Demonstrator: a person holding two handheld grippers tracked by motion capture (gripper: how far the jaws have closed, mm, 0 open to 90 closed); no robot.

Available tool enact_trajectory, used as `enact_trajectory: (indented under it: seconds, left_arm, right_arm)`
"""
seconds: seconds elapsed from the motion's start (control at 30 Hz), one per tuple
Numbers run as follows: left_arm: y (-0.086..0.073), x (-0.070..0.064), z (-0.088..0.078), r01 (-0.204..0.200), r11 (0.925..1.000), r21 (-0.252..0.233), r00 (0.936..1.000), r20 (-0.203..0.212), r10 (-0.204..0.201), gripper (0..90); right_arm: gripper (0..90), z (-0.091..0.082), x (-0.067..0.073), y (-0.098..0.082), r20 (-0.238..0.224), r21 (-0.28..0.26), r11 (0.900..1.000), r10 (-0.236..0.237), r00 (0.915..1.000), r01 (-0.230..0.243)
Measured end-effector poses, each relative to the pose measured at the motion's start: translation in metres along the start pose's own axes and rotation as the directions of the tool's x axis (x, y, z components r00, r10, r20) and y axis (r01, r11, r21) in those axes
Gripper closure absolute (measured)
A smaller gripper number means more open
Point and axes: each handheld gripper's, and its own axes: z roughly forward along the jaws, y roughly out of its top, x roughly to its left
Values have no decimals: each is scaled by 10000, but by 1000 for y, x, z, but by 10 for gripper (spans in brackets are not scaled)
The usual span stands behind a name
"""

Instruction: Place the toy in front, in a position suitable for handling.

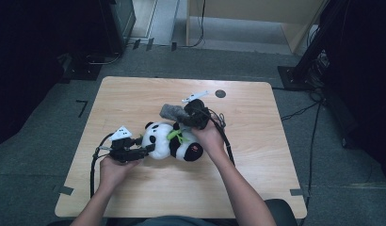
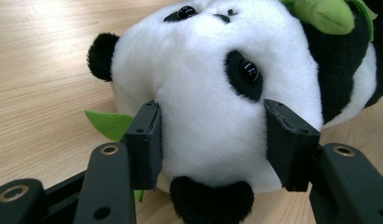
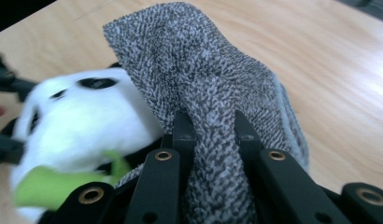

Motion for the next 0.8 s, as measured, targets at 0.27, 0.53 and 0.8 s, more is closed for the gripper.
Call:
enact_trajectory:
  seconds: [0.27,0.53,0.8]
  left_arm:
    - [0,-1,0,-125,9999,44,9999,-24,125,441]
    - [-1,-1,0,-197,9997,117,9998,-60,198,439]
    - [0,-1,-1,-187,9997,167,9998,-84,189,438]
  right_arm:
    - [771,-10,-27,3,229,-169,9960,882,9958,-878]
    - [773,-45,-35,7,123,-1249,9860,1131,9935,-1107]
    - [772,-86,-51,2,821,-1909,9778,1030,9913,-858]
